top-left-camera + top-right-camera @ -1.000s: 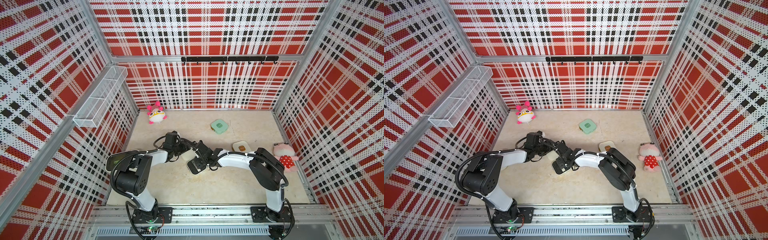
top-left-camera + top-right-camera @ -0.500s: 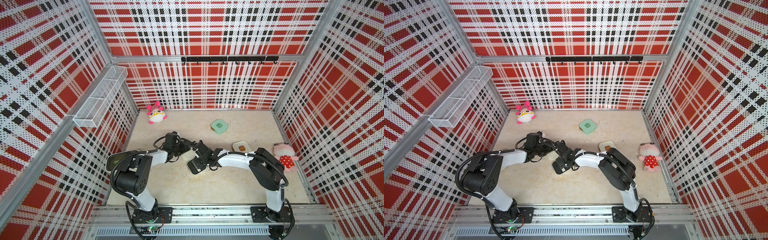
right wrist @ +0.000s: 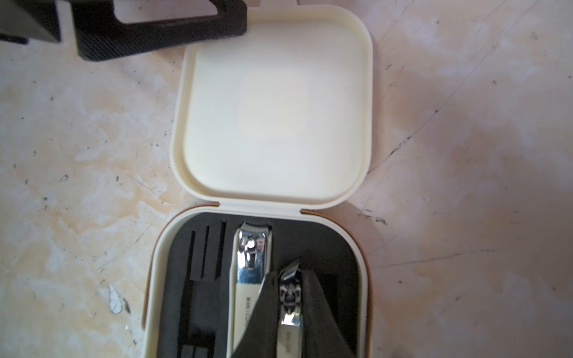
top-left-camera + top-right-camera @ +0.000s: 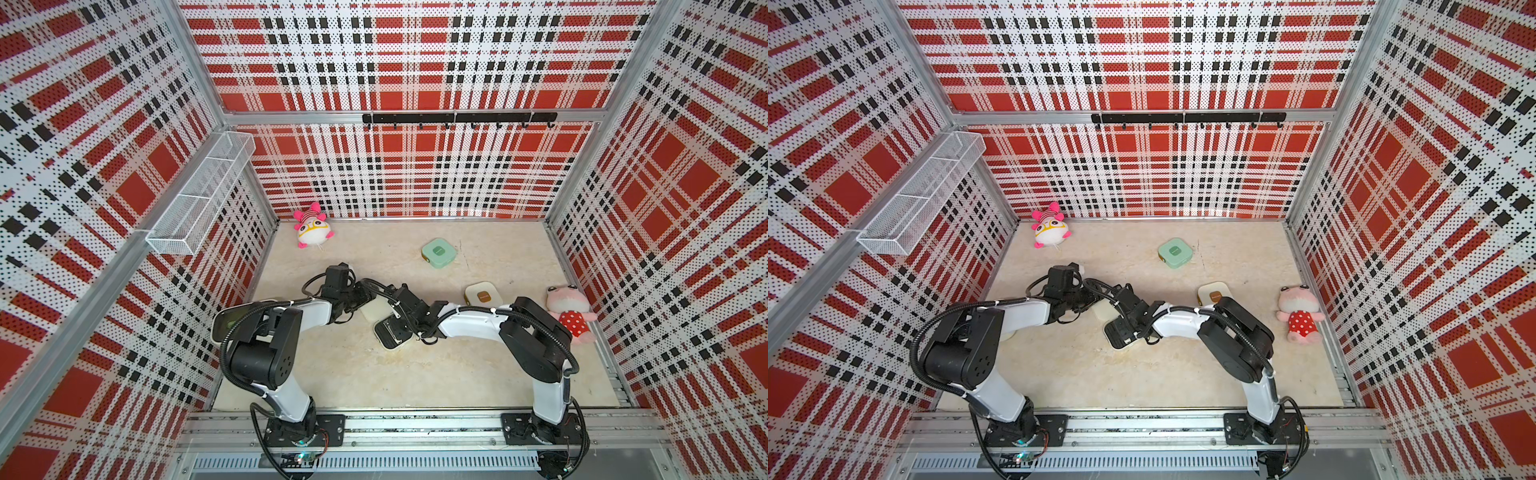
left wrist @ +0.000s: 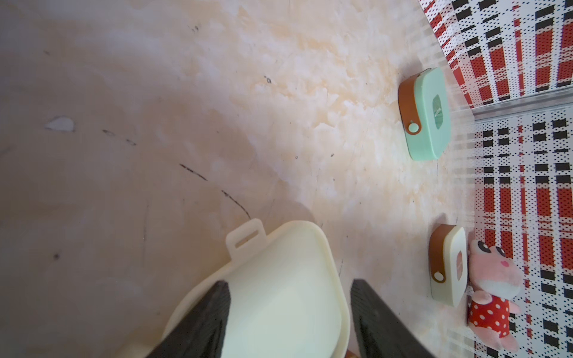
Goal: Organize nail clipper sets
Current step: Place the nail clipper in the storage box.
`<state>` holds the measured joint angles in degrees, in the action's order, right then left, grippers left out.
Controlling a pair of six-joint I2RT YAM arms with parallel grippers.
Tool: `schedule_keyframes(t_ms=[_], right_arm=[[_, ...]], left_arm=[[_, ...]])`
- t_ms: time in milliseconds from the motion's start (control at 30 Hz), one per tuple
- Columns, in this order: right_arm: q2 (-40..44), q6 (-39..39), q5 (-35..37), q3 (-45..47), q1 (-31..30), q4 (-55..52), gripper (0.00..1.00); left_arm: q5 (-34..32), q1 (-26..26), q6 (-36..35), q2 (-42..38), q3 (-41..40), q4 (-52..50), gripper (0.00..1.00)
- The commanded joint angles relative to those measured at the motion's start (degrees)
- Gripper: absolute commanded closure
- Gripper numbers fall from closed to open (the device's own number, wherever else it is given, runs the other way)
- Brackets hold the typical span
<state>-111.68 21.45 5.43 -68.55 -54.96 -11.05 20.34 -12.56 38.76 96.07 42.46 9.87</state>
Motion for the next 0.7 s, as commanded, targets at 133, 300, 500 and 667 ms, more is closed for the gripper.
schedule_keyframes(t_ms=[133,300,500,667], right_arm=[[1.12,0.06,0.96,2.53,-0.93,-2.2,0.88],[1.51,0.43,1.14,3.06,-1.03,-2.03,0.86],[1.49,0.52,1.51,2.52,-1.02,-2.05,0.8],[1.46,0.52,1.94,2.02,-1.03,-2.39,0.75]], left_arm=[[-0.3,0.4,-0.88,0.39,-0.69,0.24,0.34],[-0.13,0.33,-0.88,0.52,-0.62,0.19,0.34],[-0.02,0.43,-0.88,0.61,-0.45,0.24,0.34],[0.1,0.4,-0.88,0.61,-0.36,0.24,0.34]])
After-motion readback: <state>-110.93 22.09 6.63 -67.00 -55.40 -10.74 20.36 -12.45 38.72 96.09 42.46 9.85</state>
